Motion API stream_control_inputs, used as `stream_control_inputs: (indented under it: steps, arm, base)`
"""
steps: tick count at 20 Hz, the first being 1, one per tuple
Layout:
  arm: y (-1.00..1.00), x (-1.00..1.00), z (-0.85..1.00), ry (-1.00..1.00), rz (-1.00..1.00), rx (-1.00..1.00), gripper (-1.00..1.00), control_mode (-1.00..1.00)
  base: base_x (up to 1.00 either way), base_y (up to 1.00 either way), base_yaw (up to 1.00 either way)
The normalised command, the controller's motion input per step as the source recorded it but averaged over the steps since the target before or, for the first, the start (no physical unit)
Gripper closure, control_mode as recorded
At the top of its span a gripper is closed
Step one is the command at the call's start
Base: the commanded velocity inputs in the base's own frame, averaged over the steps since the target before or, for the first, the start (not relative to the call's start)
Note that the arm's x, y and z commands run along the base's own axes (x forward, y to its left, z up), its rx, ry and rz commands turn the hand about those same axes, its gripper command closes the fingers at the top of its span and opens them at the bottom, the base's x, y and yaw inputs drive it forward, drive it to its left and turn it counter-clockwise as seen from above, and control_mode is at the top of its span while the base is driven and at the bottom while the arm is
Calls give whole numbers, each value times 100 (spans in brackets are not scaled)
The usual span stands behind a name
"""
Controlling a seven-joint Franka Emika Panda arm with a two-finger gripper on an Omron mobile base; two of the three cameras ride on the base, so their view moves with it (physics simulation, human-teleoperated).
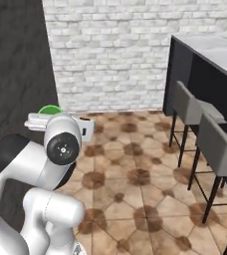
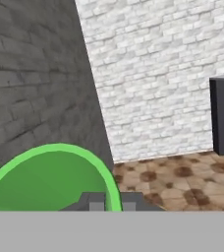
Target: Open the cabinet directly in front. Then move the beer and the cup to the dining counter with the candle on it.
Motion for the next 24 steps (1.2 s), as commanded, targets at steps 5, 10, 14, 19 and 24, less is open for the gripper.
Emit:
stream_control_inputs:
  steps: [5,10,14,19,24]
  arm:
    - [0,0,0,0,0,0,100,100]
    - [0,0,0,0,0,0,100,100]
    - [0,0,0,0,0,0,100,100]
    - [0,0,0,0,0,0,100,100]
    - [0,0,0,0,0,0,100,100]
  base:
    - [100,47,-22]
    - [100,64,-39]
    - [100,80,-60]
    - [100,85,-67]
    - [100,81,-74]
